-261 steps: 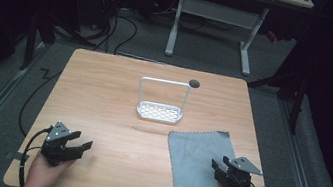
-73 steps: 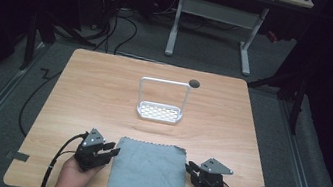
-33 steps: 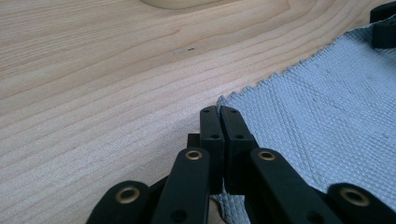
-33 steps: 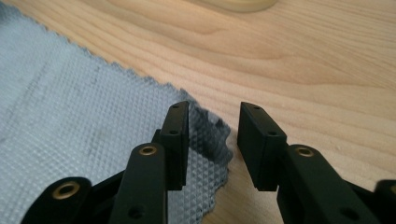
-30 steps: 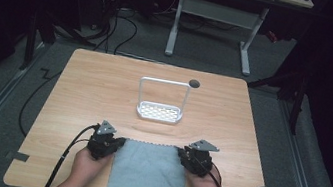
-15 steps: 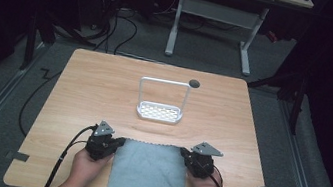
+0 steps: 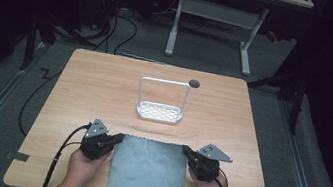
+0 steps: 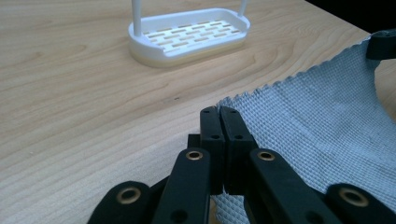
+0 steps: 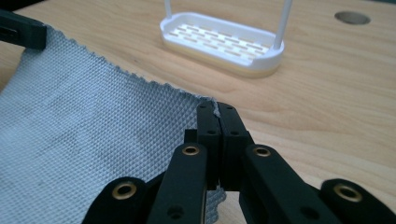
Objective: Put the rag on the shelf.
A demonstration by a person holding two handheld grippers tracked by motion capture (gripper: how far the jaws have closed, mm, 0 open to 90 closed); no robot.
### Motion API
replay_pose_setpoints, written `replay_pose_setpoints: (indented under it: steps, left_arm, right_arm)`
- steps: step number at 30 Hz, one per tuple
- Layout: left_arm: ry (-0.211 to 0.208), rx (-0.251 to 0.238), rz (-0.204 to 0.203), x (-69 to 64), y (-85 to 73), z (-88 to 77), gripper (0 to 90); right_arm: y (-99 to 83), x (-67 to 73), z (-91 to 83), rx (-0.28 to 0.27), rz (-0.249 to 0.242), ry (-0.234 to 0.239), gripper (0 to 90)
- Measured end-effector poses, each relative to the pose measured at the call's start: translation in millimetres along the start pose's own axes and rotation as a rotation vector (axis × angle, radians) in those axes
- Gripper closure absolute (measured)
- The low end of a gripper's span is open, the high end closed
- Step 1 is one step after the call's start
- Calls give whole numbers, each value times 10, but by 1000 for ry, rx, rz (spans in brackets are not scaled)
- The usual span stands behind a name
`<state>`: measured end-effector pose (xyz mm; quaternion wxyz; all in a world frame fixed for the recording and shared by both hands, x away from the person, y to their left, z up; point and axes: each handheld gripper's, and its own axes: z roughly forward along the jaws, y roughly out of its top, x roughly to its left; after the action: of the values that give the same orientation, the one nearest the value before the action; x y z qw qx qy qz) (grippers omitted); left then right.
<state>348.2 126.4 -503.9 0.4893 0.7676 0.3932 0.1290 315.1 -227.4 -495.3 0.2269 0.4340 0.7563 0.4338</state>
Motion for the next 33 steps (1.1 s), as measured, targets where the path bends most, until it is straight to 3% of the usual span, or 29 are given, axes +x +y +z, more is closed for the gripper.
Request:
replay_pose_setpoints:
  steps: [11,25,33]
  left_arm:
    - [-6,-64,3,-15,64,-138,892]
    - [-1,-196,50,-123,236,-365,893]
    - [9,-246,75,-151,354,-446,895]
  right_arm:
    - [108,45,-189,-80,-10,8,898]
    - [256,96,-335,-176,-28,-5,897]
    - [384,100,-412,-236,-35,-14,898]
